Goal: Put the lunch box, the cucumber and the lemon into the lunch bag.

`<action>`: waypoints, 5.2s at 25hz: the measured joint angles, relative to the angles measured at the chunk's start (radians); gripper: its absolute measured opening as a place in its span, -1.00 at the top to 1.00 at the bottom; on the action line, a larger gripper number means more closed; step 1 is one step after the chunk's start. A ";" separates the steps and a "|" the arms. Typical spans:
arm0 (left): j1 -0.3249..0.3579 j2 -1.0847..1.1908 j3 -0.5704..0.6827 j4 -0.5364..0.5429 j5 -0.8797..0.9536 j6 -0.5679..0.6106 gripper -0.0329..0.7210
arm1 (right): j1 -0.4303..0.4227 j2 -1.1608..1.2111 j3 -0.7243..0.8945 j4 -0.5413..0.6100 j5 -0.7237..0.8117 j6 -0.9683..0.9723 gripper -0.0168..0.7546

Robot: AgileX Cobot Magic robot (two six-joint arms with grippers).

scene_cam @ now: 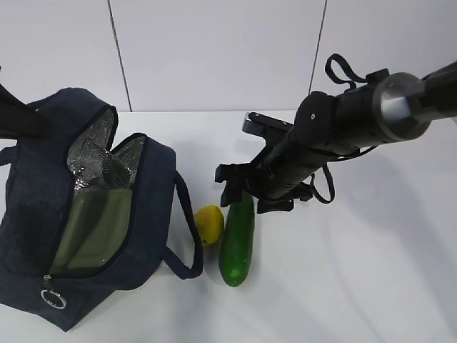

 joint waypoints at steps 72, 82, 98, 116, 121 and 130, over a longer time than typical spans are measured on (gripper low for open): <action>0.000 0.000 0.000 -0.001 0.002 0.002 0.91 | 0.000 0.019 -0.136 -0.043 0.221 -0.006 0.05; 0.000 0.000 0.000 -0.001 0.006 0.002 0.91 | 0.000 -0.077 -0.191 -0.081 0.297 -0.009 0.05; 0.000 0.000 0.000 -0.002 0.012 0.002 0.91 | 0.000 -0.153 -0.192 0.376 0.419 -0.329 0.05; 0.000 0.000 0.000 -0.005 0.020 0.002 0.91 | 0.091 -0.153 -0.192 0.719 0.407 -0.552 0.05; 0.000 0.000 0.000 -0.008 0.022 0.002 0.91 | 0.110 -0.153 -0.192 0.721 0.391 -0.556 0.05; 0.000 0.000 0.000 -0.009 0.024 0.002 0.91 | 0.118 -0.125 -0.192 0.723 0.365 -0.550 0.06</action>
